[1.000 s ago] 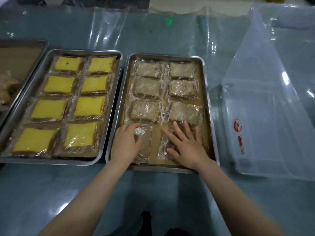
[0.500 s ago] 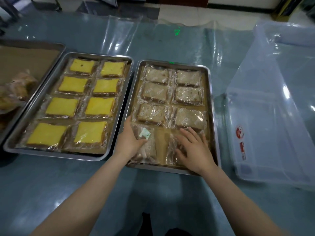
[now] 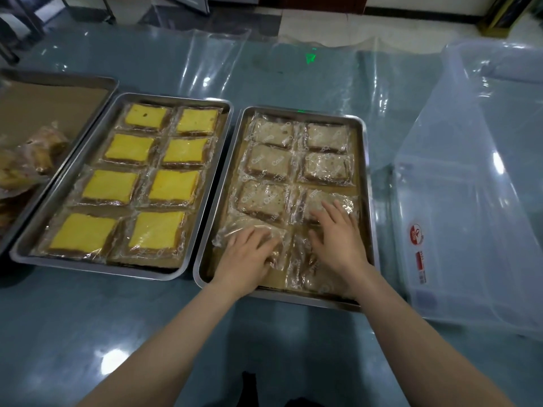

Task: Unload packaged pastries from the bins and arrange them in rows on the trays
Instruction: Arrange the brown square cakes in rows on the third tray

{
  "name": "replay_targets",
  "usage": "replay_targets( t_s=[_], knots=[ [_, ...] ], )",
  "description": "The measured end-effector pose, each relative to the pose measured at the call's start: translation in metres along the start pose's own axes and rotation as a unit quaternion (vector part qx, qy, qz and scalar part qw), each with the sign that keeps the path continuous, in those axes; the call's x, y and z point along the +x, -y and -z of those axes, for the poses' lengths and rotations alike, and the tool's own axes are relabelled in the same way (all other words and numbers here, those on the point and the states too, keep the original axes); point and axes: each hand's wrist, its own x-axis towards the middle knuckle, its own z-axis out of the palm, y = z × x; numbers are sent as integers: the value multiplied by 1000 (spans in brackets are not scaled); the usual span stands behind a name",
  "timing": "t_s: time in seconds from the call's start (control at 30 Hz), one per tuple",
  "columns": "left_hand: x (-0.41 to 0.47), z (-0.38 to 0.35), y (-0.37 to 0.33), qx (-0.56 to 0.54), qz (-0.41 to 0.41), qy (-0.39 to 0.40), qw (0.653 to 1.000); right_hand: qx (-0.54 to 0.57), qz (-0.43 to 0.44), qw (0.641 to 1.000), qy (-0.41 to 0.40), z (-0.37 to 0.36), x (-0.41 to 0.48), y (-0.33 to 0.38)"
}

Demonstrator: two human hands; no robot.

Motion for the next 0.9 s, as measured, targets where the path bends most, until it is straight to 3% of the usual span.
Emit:
replay_targets(
  t_s=[0.07,0.27,0.53,0.73,0.9],
  knots=[
    [-3,-1,3,-17,13,76,997,-14,-2,1000,9,-4,4,-3],
    [13,10,2,-5,35,28,999,-88,-5,994,70,-22,6,-13],
    [33,-14,5,49,96,145,984,-107,-8,989,106,-29,7,-21],
    [35,-10,5,43,99,147,983,-97,-12,990,101,-22,16,-21],
    [27,6,10,40,87,90,991,-85,5,994,70,-11,14,5]
  ],
)
